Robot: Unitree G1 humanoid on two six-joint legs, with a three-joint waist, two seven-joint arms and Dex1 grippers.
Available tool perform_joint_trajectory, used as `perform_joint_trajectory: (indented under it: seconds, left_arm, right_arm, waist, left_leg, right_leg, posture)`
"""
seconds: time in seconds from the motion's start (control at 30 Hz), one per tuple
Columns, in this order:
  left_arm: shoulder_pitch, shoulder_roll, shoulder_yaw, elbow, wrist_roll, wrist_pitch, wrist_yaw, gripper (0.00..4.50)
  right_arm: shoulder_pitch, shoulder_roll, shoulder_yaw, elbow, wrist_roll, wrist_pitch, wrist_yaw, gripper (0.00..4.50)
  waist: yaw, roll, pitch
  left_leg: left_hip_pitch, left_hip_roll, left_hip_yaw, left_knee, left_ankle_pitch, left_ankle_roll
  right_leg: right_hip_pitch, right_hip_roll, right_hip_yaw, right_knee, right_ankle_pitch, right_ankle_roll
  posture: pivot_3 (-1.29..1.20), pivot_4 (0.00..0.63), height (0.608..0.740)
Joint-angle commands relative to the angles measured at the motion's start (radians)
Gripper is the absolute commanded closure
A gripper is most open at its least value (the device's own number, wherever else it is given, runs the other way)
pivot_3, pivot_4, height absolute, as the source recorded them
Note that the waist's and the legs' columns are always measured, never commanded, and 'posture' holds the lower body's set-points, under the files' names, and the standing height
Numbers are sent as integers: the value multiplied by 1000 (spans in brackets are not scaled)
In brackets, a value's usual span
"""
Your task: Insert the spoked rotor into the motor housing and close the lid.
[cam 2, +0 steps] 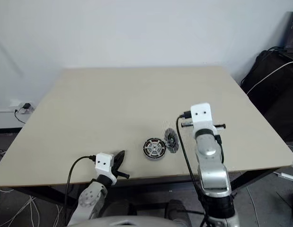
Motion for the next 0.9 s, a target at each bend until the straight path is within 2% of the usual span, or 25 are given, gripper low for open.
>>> perform_joint_trajectory:
  seconds: [0.03, 0.27, 0.6, 0.9]
  left_arm:
    - [-9, 7, 6, -39, -8, -1, -9, 4500]
    - [-4, 18, 11, -48, -11, 10, -10, 4500]
    - [-5, 21, 10, -56, -9, 22, -7, 4500]
    - [-1, 24, 20, -64, -11, 27, -3, 4500]
  right_arm:
    - [54, -22, -4, -17, -15, 35, 20, 4488]
    - [133, -56, 38, -15, 30, 46, 113, 4488]
    - [74, -92, 113, -66, 219, 157, 367, 4488]
    - [7, -55, 130, -53, 308, 178, 382, 4488]
  waist:
    - [0, 1, 0]
    - [-3, 2, 1]
    - [1, 1, 1]
    - [5, 0, 1]
  left_leg:
    - [0, 0, 0, 0, 0, 0]
    - [1, 0, 0, 0, 0, 0]
    - [1, 0, 0, 0, 0, 0]
    - [1, 0, 0, 0, 0, 0]
  right_leg:
    - [0, 0, 0, 0, 0, 0]
    - [0, -1, 0, 1, 0, 0]
    - [0, -1, 0, 0, 0, 0]
    - [0, -1, -1, 0, 0, 0]
  posture:
    - [0, 0, 740]
    - [0, 0, 740]
    - [0, 0, 740]
    - [0, 0, 740]
